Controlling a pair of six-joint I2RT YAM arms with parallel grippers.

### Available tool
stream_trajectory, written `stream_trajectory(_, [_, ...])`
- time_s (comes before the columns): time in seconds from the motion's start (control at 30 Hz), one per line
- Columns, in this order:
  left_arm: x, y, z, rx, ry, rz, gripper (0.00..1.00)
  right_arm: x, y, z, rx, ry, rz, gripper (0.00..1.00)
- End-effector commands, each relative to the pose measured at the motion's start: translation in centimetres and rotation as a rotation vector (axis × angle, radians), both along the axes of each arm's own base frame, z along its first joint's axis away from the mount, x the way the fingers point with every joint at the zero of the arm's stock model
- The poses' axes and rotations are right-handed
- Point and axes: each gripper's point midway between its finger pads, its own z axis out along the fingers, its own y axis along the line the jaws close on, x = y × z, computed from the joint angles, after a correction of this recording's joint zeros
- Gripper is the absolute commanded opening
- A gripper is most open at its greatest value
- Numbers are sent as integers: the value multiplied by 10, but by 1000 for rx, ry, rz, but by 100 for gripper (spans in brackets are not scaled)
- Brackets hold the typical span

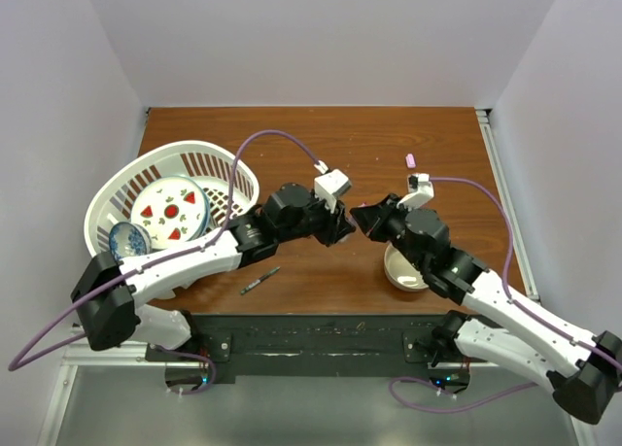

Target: Insert the pens into the pen caps

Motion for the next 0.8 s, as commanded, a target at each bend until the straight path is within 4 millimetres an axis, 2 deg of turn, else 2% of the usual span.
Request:
stream_trajectory(0.0, [-22,9,47,-59,12,-79,45,-22,19,83,0,-337,232,0])
stream_trajectory(0.07, [-35,18,64,-84,9,-109,49,-41,19,108,66,-431,296,0])
stream_trajectory(0.13, [-42,25,77,-120,11,-123,54,-53,20,121,110,-485,344,0])
stream_trajectory(0.17, [-52,30,89,-162,2,-161,55,-59,18,131,140,-521,354,0])
stream_trajectory(0.23, [-58,37,111,-242,-12,-178,57,-68,22,141,180,-543,398,0])
stream_trajectory(0.33, [-68,42,125,-311,-4,-228,58,-75,29,152,230,-559,448,0])
stream_trajectory(0.43, [-79,41,139,-378,0,-301,57,-82,38,154,264,-566,509,0])
stream_trajectory(0.53, [-88,39,142,-396,17,-353,54,-84,41,158,288,-574,531,0])
stream_trajectory(0.77, [-93,36,122,-364,67,-391,49,-90,40,164,320,-597,547,0])
